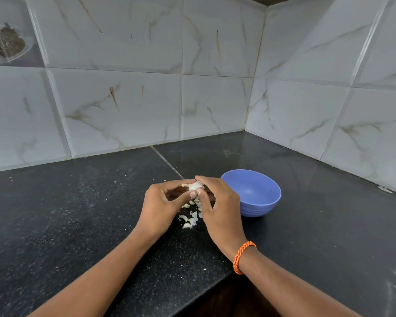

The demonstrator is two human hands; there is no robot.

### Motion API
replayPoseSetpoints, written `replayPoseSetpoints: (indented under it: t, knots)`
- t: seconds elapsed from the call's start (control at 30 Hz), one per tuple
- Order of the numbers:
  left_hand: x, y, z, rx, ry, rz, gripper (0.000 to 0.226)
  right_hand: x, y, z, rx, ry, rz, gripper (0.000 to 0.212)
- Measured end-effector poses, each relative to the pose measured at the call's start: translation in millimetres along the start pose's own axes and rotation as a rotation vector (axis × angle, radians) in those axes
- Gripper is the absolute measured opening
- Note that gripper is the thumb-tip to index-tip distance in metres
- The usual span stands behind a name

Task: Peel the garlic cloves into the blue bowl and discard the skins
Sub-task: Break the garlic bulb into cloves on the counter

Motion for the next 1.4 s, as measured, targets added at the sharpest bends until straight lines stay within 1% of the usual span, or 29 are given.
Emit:
replayPoseSetpoints:
  t: [0.1,0.17,0.27,0.33,0.43,0.5,0.63,1.0,1.2,1.4]
  knots:
    - [0,0,-1,-0.032,0.015,0.004,0.031,0,3,0,0.055,0.008,0.012,0.027]
    - [1,0,-3,-0.054,0.021,0.005,0.031,1,6,1,0.145,-0.004,0.047,0.026]
    - [1,0,-2,-0.055,0.005,0.022,0.022,2,9,0,0.29,-0.012,0.098,0.022]
    - [1,1,-1,-0.028,-0.008,0.037,0.016,2,10,-1,0.334,-0.013,0.101,0.021]
    - [0,5,0,0.04,-0.033,0.069,0.014,1,13,1,0.343,-0.014,0.113,0.022]
    - [0,6,0,0.138,-0.034,0.111,0.014,1,15,2,0.318,-0.009,0.106,0.024]
    - [2,2,-3,0.249,-0.026,0.159,0.02,1,15,3,0.313,-0.016,0.101,0.027]
    - [1,1,-3,0.257,-0.04,0.173,0.021,-1,12,3,0.328,-0.008,0.11,0.028]
    - [1,4,-3,0.217,-0.048,0.166,0.021,-1,11,2,0.352,-0.017,0.119,0.028]
    - [-1,7,-4,0.151,-0.042,0.12,0.017,-1,11,4,0.412,-0.031,0.156,0.026]
Point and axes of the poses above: each hand's wrist, its own x-axis towards the middle knuckle, its own z-axis out of the palm, y = z × x, the point moved 6 cm from there along x, towards the middle knuckle, and after that the axes turned 3 degrees about z, right-handed, at the moved point
